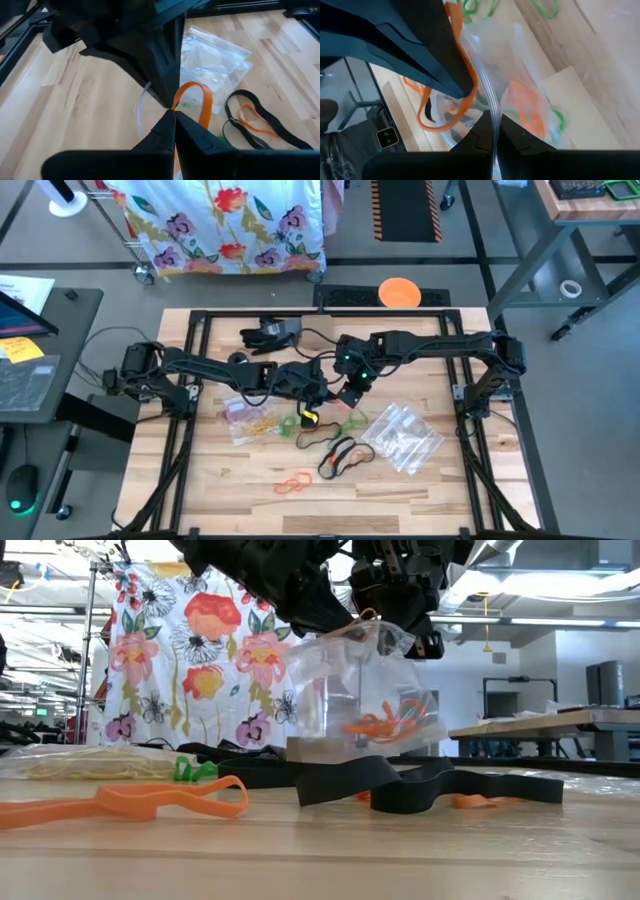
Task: Sort rubber bands
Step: Put the orange rubber band into the transparent zip bag
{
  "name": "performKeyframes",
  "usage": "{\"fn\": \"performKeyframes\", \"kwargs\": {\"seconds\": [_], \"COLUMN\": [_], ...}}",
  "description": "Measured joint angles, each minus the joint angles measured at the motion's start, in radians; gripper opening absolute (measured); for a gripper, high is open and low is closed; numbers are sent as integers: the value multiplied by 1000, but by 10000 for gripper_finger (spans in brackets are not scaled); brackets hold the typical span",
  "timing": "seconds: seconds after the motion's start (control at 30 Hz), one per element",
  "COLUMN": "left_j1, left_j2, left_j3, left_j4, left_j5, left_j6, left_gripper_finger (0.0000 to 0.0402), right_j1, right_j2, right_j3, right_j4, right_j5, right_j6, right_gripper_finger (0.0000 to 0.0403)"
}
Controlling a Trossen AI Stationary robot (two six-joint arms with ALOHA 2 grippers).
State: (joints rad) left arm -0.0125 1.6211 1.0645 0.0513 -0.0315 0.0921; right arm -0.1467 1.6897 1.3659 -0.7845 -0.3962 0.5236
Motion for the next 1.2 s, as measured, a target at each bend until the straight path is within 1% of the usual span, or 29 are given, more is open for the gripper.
{"fn": "performKeyframes", "kwargs": {"seconds": [0.07, 0.17, 0.33, 0.43, 0.5, 0.57, 0.67, 0.73, 0.8, 1.0, 1.1, 1.2], "left_j1": [-1, -4, -22, -29, -29, -27, -18, -16, -16, -24, -24, -26], "left_j2": [0, 0, 0, 0, 0, 0, 0, 0, -5, -6, -6, -6], "left_j3": [-4, -7, -8, -7, -7, -7, -8, -7, -7, -7, -1, 1], "left_j4": [3, -10, -19, -24, -54, -98, -138, -133, -117, -38, -38, -25], "left_j5": [-2, -21, -83, -91, -86, -89, -135, -181, -201, -151, -150, -151], "left_j6": [2, 30, 38, -32, -52, -52, -58, -62, -49, 16, 20, 22], "left_gripper_finger": [8, 33, 99, 137, 157, 171, 182, 183, 183, 164, 130, 69], "right_j1": [0, 1, 0, 0, 0, 0, 0, 0, 0, 0, 0, 0], "right_j2": [0, 0, 0, 0, 0, 0, 0, 0, 0, 0, 0, 0], "right_j3": [0, 0, 0, 0, 0, 0, 0, 0, 0, 0, 0, 0], "right_j4": [-1, 0, 0, -1, 0, 0, 1, 1, 0, -1, 0, 1], "right_j5": [0, 0, 0, 0, 0, 0, 1, 1, 1, 0, 0, 0], "right_j6": [0, 0, 0, 0, 0, 0, 0, 0, 0, 0, 0, 0], "right_gripper_finger": [5, 5, 5, 5, 5, 5, 5, 5, 5, 5, 5, 5]}}
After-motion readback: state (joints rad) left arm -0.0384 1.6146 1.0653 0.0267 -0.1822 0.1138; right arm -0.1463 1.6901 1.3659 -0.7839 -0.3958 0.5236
